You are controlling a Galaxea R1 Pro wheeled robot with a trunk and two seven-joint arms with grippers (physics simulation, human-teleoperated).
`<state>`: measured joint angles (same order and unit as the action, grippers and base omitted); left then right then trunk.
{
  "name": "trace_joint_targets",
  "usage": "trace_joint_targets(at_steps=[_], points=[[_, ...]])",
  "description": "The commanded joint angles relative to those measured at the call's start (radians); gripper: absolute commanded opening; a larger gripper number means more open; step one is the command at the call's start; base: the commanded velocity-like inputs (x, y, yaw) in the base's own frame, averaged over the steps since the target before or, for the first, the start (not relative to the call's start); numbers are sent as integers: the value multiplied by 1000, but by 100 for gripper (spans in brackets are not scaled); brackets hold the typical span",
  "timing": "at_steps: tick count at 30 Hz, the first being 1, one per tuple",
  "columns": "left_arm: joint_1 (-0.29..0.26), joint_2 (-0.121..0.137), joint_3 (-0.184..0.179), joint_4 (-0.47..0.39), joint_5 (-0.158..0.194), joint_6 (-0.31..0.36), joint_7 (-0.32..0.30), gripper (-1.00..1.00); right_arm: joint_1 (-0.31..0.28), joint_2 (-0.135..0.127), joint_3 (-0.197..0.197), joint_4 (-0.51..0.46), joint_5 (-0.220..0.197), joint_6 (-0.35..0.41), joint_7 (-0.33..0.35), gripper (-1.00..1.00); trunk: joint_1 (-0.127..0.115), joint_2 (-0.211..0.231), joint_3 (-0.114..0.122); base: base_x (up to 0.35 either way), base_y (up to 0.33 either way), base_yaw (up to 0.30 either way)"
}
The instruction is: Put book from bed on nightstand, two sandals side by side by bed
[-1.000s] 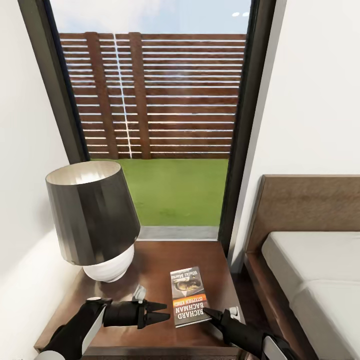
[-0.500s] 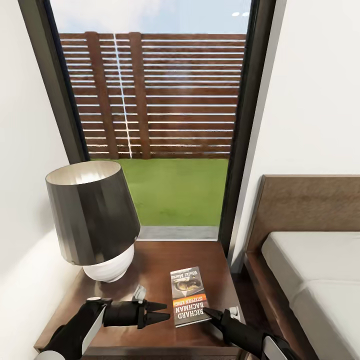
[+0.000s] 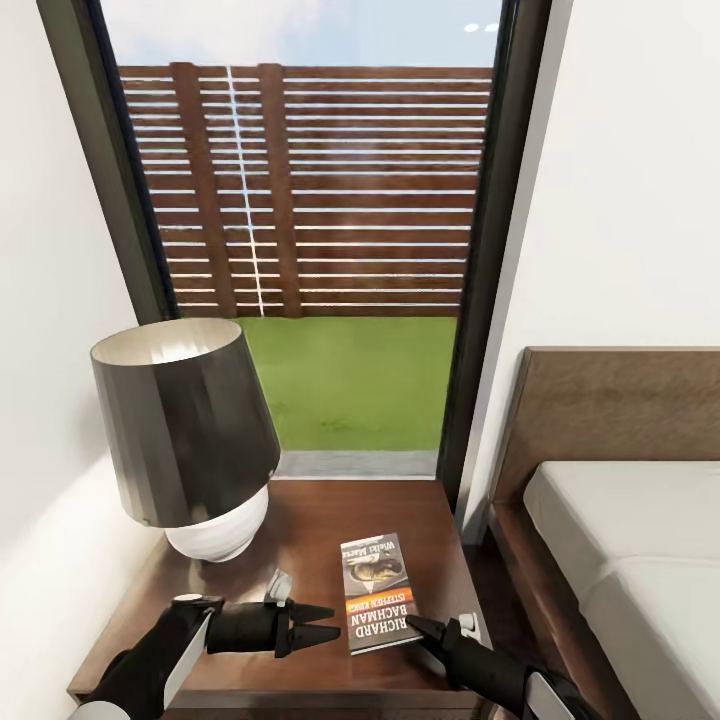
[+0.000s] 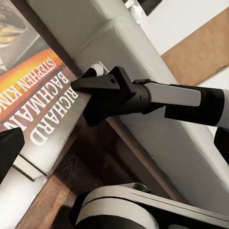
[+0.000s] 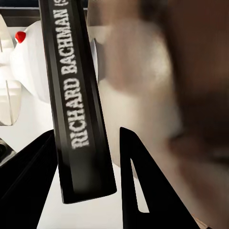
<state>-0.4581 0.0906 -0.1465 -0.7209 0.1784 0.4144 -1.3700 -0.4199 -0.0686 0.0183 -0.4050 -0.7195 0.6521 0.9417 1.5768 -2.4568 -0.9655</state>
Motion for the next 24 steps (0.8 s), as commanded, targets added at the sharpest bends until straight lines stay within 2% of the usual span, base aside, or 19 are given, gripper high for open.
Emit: trace_joint_targets(at_steps=[1, 6, 24], points=[[-1, 1, -5, 0, 9, 11, 0, 100, 0, 0, 2, 0, -6, 6, 0, -100, 0, 0, -1, 0, 0, 0], [-1, 1, -5, 0, 9, 11, 0, 100, 0, 0, 2, 0, -6, 6, 0, -100, 15, -28, -13, 0, 0, 0], [-1, 1, -6, 0, 9, 11, 2, 100, 0, 0, 2, 0, -6, 6, 0, -100, 15, -28, -13, 0, 0, 0]])
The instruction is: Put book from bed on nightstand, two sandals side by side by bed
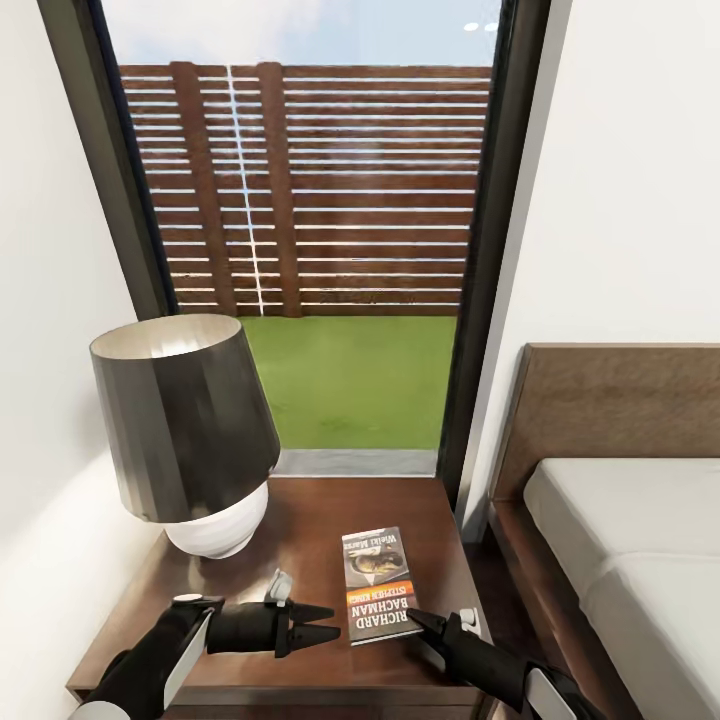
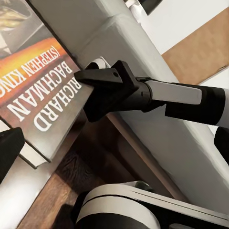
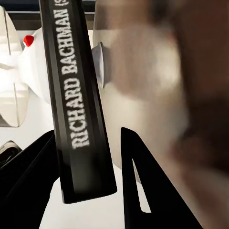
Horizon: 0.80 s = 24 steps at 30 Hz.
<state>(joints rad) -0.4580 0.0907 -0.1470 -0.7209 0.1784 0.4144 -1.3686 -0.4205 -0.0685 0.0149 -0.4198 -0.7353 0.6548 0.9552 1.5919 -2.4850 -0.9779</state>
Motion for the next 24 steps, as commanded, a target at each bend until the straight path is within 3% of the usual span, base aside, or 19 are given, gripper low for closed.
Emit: trace_joint_targets(at_steps=[1, 23, 24], points=[[-1, 1, -6, 0, 9, 11, 0, 100, 0, 0, 5, 15, 10, 3, -13, -100, -4, 7, 2, 0, 0, 0], [-1, 1, -5, 0, 9, 11, 0, 100, 0, -1, 5, 14, 10, 3, -12, -100, -12, 21, 8, 0, 0, 0], [-1, 1, -5, 0, 9, 11, 0, 100, 0, -1, 5, 13, 10, 3, -12, 100, -12, 21, 8, 0, 0, 0]])
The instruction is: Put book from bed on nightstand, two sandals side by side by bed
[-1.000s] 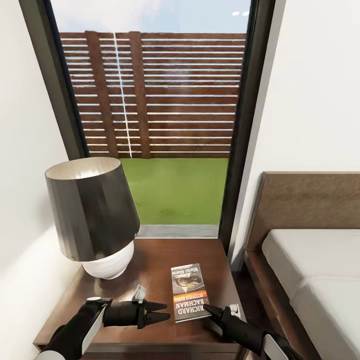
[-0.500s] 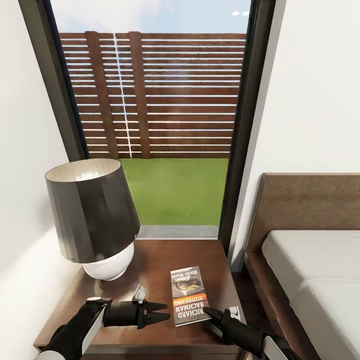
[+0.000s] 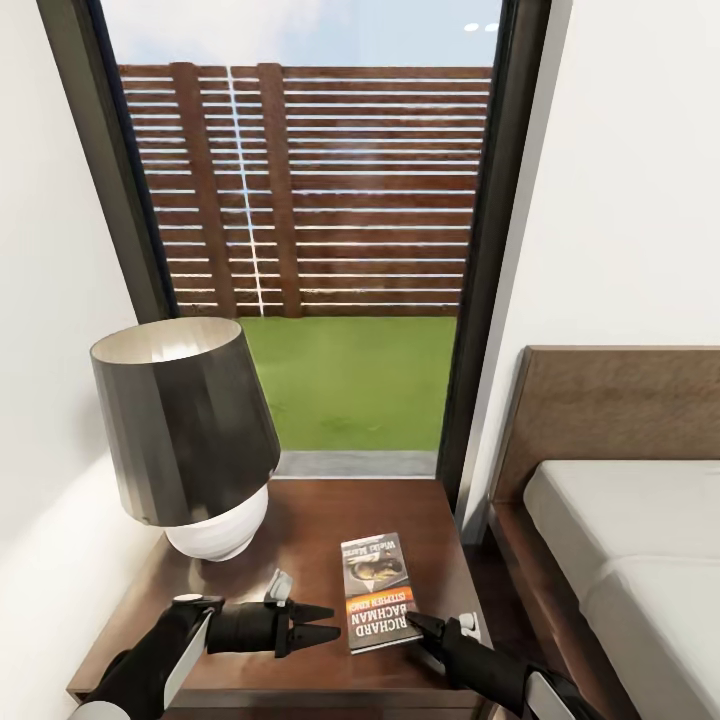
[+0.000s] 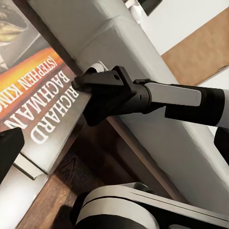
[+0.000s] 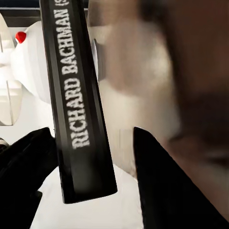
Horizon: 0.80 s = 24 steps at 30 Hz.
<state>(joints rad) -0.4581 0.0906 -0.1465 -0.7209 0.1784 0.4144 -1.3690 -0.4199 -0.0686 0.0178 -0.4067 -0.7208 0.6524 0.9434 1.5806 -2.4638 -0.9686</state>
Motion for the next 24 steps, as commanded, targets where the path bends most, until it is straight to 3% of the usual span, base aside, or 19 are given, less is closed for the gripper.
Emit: trace_joint_targets(at_steps=[1, 20, 24], points=[[-1, 1, -5, 0, 9, 11, 0, 100, 0, 0, 2, 0, -5, 6, 0, 100, 0, 0, -1, 0, 0, 0], [-1, 1, -6, 0, 9, 11, 2, 100, 0, -1, 2, 0, -5, 6, 0, 100, 0, 0, -1, 0, 0, 0], [-1, 1, -6, 0, 9, 11, 2, 100, 0, -1, 2, 0, -5, 6, 0, 100, 0, 0, -1, -160, 0, 0]])
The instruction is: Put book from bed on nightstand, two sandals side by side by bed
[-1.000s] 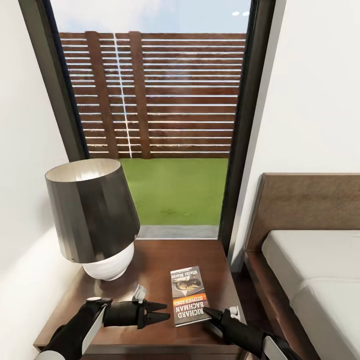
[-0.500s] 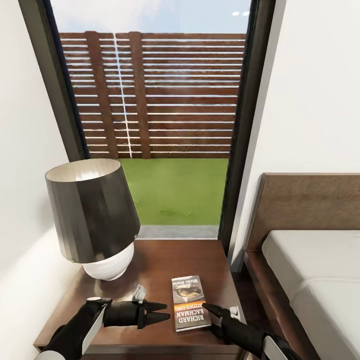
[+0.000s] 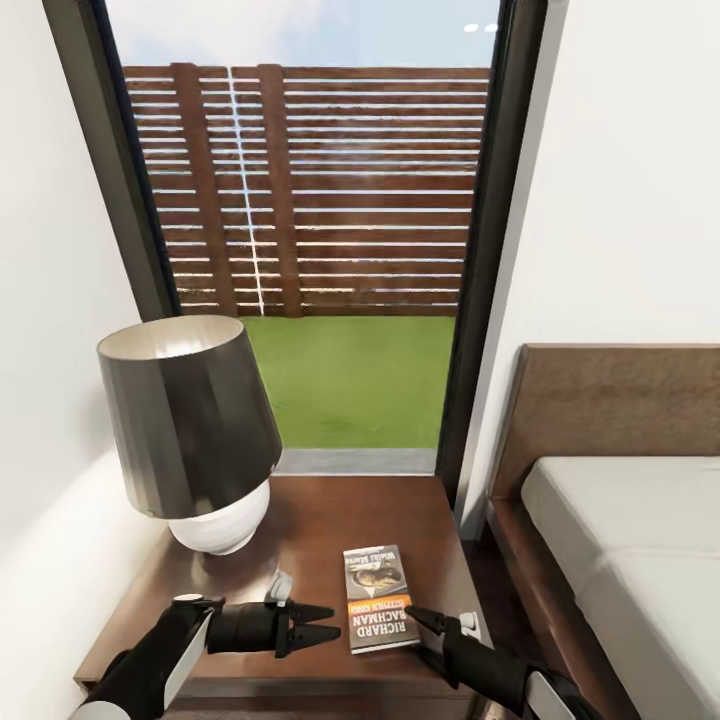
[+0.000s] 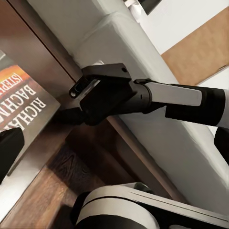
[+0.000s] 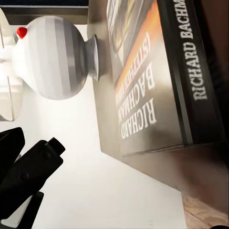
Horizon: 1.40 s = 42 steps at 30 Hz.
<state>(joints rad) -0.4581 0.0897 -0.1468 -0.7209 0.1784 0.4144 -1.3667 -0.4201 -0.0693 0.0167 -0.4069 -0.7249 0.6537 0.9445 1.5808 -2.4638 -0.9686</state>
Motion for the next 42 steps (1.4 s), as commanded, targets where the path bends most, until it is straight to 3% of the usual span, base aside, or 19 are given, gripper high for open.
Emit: trace_joint_targets(at_steps=[1, 27, 42], points=[[-1, 1, -6, 0, 9, 11, 1, 100, 0, -1, 3, 0, -1, 4, -1, 100, 0, 0, -1, -63, 0, 0], [-1, 1, -6, 3, 9, 11, 1, 100, 0, 0, 3, 0, -1, 4, -1, 100, 0, 0, -1, -75, 0, 0], [-1, -1, -7, 2, 9, 12, 1, 100, 0, -1, 3, 0, -1, 4, -1, 100, -58, 105, 46, 0, 0, 0]])
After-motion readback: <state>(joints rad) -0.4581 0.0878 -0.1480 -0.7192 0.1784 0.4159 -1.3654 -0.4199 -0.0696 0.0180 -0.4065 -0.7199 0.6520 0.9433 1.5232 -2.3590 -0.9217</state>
